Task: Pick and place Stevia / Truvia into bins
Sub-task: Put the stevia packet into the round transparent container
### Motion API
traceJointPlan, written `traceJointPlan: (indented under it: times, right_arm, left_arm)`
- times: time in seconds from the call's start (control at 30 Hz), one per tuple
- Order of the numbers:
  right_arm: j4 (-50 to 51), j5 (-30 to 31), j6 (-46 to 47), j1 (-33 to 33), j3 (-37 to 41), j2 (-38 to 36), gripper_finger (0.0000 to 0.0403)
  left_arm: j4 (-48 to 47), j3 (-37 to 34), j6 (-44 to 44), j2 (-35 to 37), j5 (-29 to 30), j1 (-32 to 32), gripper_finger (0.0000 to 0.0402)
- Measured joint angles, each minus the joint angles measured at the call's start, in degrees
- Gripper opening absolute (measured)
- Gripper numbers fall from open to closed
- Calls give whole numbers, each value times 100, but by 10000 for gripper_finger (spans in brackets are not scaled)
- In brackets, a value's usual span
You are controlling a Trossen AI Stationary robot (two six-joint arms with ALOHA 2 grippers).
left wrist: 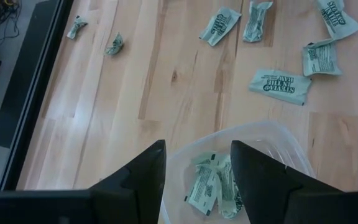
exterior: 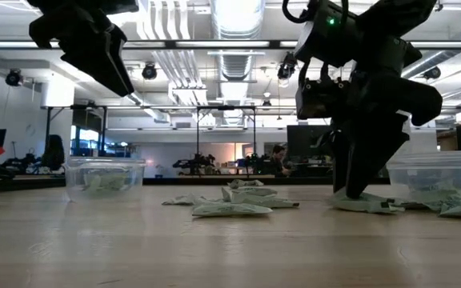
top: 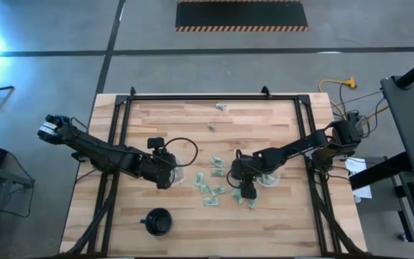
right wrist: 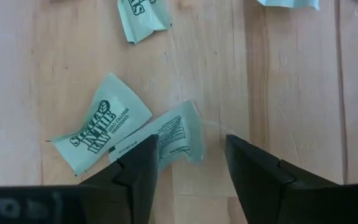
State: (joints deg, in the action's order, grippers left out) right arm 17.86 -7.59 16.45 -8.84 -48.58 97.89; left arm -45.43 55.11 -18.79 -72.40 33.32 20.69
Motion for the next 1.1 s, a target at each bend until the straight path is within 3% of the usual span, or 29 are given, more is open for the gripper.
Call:
traceJointPlan:
  times: [0.17,0.6,0.93,1.1]
  right_arm:
    - [29,111,-96,-2,0,0,154]
    - [110,291,-374,-1,-2,9,15]
    - [244,423,-613,-4,-323,20,9]
    - [772,474,-770,-4,-717,3,9]
  left_arm:
    - [0,0,3,0,0,0,164]
    - [0,12,17,0,4,-2,164]
    - [0,4,16,2,7,-4,164]
    - [1,15,43,2,9,-4,164]
